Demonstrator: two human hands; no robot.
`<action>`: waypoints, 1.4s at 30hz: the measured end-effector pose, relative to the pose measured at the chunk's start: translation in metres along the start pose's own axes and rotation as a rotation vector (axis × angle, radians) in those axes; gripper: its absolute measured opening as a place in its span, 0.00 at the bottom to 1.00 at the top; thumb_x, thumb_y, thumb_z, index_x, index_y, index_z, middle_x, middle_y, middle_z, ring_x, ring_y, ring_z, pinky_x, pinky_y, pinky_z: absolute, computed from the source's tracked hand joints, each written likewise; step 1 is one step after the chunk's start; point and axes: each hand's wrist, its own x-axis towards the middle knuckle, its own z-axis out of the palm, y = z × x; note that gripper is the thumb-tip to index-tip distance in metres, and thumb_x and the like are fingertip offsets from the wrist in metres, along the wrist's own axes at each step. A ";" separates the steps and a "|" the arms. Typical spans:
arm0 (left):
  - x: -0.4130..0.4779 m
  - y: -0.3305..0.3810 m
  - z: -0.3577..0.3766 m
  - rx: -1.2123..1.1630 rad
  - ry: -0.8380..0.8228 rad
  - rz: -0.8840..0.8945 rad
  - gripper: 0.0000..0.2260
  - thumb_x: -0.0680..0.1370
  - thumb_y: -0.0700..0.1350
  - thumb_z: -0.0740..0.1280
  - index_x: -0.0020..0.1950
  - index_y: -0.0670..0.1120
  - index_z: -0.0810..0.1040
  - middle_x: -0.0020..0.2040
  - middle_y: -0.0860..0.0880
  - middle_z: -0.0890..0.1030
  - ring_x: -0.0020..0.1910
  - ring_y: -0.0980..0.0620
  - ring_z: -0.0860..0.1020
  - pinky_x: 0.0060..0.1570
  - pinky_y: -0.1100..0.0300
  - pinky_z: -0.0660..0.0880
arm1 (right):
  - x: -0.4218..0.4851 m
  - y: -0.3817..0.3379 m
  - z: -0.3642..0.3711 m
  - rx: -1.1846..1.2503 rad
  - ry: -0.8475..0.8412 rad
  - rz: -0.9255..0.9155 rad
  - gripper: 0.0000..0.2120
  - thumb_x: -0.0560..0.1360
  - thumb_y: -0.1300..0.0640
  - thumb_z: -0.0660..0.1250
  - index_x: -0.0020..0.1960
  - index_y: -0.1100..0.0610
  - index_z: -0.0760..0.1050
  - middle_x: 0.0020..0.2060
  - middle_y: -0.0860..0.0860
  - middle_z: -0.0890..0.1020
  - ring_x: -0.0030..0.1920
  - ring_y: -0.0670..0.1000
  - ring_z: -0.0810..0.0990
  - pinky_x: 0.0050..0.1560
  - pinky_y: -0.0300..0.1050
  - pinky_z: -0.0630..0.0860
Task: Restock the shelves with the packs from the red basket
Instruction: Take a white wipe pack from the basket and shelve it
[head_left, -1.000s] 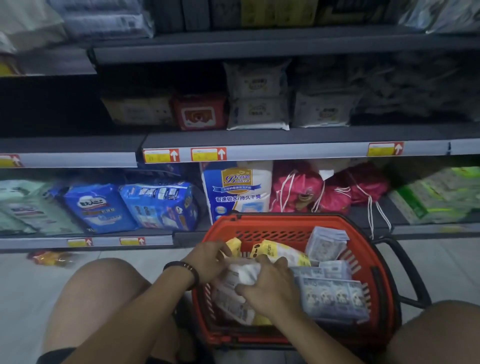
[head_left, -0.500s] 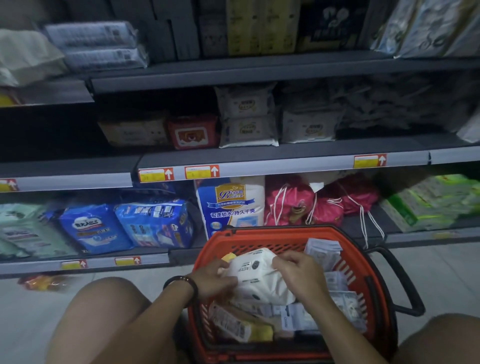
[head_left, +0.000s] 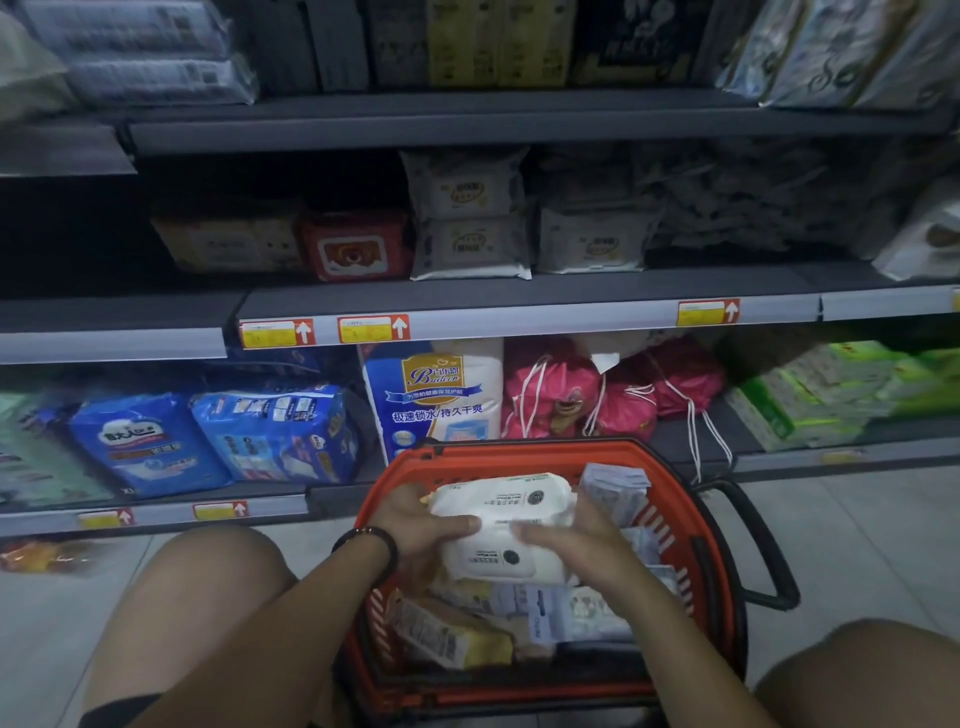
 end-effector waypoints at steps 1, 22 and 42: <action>-0.003 0.006 0.002 0.018 0.022 0.061 0.21 0.68 0.44 0.84 0.53 0.57 0.78 0.52 0.60 0.81 0.46 0.66 0.78 0.46 0.70 0.78 | 0.000 0.005 -0.001 -0.022 0.026 -0.016 0.23 0.68 0.55 0.84 0.60 0.46 0.82 0.52 0.43 0.89 0.53 0.46 0.88 0.55 0.50 0.84; -0.046 0.086 -0.038 -0.632 -0.096 0.053 0.30 0.72 0.62 0.75 0.66 0.45 0.80 0.59 0.41 0.86 0.54 0.39 0.85 0.41 0.48 0.83 | -0.038 -0.055 -0.024 0.383 -0.107 -0.187 0.44 0.63 0.44 0.80 0.74 0.29 0.65 0.50 0.60 0.88 0.27 0.57 0.78 0.27 0.45 0.72; -0.169 0.144 -0.315 -0.365 0.689 0.878 0.33 0.76 0.33 0.75 0.75 0.55 0.68 0.65 0.53 0.82 0.64 0.53 0.82 0.60 0.54 0.81 | -0.054 -0.378 0.161 0.005 -0.277 -0.801 0.20 0.81 0.56 0.72 0.68 0.40 0.73 0.54 0.45 0.87 0.49 0.49 0.86 0.44 0.51 0.84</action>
